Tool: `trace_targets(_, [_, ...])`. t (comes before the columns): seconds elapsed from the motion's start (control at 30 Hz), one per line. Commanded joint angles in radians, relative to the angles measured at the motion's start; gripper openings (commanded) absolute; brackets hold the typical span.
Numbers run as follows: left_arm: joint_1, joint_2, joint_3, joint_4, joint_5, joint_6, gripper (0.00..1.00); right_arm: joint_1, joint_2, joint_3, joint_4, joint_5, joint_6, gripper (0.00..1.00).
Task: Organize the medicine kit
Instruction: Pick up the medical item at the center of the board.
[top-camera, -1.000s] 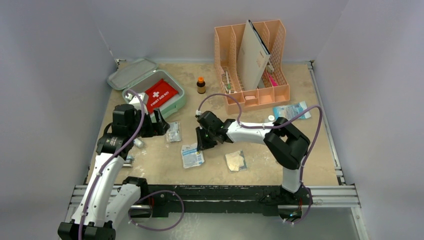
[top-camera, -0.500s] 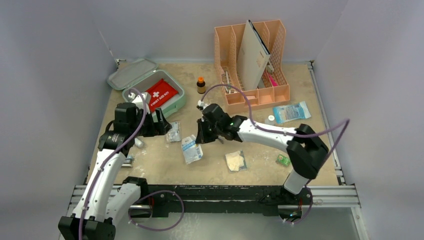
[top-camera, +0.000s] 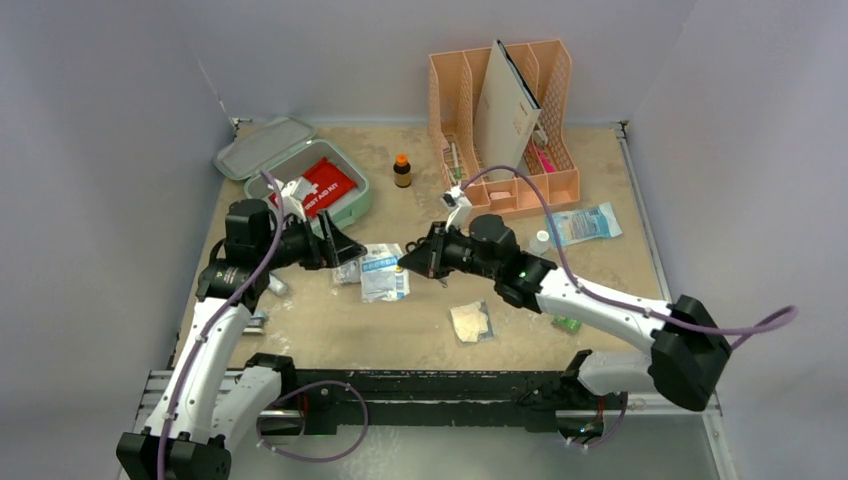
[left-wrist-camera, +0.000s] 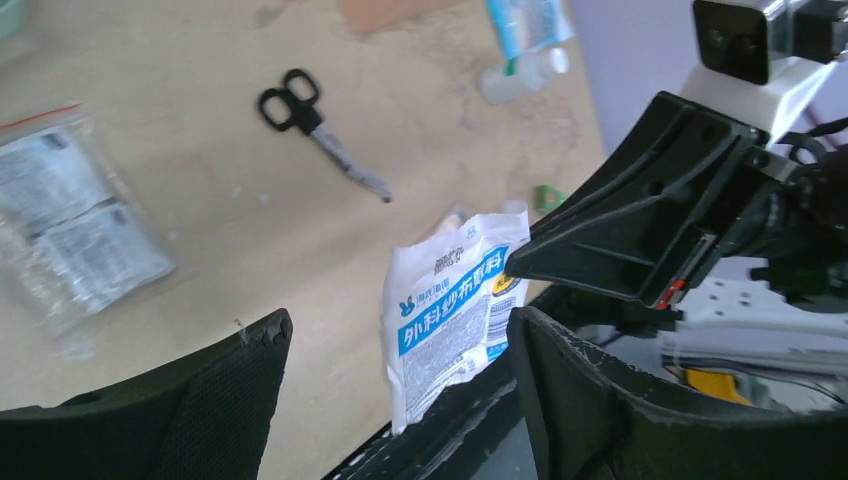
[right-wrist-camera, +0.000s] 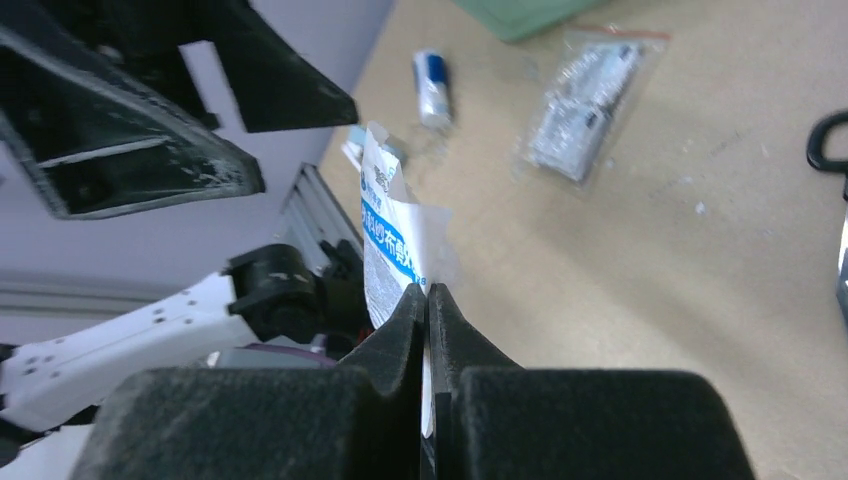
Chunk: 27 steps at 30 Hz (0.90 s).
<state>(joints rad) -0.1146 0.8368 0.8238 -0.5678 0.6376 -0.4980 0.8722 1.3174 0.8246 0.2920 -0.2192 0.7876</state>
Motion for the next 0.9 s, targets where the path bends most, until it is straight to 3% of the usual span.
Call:
trace_targets(0.0, [-0.003,-0.006,-0.01,0.22,0.227,-0.149,0.78,0.002,-0.117,-0.031,0.212,0.038,0.05,0.0])
trace_targets(0.23, [-0.003,0.01,-0.021,0.427,0.356,-0.314,0.63,0.001,-0.177,-0.021,0.187,0.051,0.049,0.0])
trace_targets(0.6, [-0.003,-0.015,-0.06,0.511,0.34,-0.352,0.01,0.002,-0.185,-0.037,0.159,0.058,0.067,0.0])
trace_targets(0.73, [-0.003,0.012,-0.052,0.515,0.352,-0.348,0.0,0.001,-0.187,-0.012,0.113,0.059,0.054,0.0])
trace_targets(0.87, [-0.003,0.034,0.006,0.386,0.278,-0.252,0.0,0.001,-0.208,-0.02,0.058,0.096,0.049,0.13])
